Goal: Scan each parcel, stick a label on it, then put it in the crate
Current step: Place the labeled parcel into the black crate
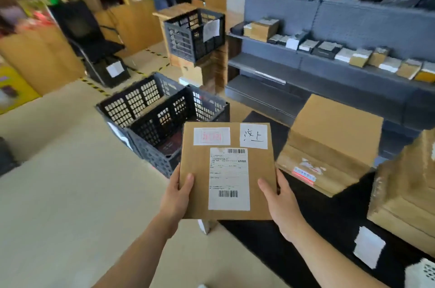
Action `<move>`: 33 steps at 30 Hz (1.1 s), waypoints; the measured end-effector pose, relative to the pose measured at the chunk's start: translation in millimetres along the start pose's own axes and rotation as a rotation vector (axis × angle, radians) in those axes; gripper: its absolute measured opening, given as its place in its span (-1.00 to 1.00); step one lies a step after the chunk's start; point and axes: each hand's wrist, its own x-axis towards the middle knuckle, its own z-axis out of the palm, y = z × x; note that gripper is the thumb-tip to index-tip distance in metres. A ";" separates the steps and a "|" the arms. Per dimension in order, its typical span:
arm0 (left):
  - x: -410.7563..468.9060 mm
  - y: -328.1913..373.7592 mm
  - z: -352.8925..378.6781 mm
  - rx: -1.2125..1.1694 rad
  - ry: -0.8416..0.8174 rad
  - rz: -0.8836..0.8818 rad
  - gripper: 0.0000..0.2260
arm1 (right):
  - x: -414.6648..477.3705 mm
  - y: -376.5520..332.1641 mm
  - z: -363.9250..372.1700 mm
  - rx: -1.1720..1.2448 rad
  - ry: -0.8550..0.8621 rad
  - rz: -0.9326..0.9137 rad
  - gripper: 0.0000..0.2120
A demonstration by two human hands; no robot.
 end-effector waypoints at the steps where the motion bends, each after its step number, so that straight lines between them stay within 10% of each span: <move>1: -3.0 3.6 -19.0 -0.025 0.049 0.015 -0.60 | 5.2 -10.1 18.7 -0.013 -0.055 -0.025 -0.52; 12: 13.5 15.0 -237.5 -0.228 0.525 0.025 -0.72 | 62.0 -81.7 274.8 -0.105 -0.501 -0.175 -0.53; 33: 268.3 89.9 -565.8 -0.294 0.791 -0.025 -0.58 | 273.3 -182.9 710.0 -0.080 -0.809 -0.175 -0.59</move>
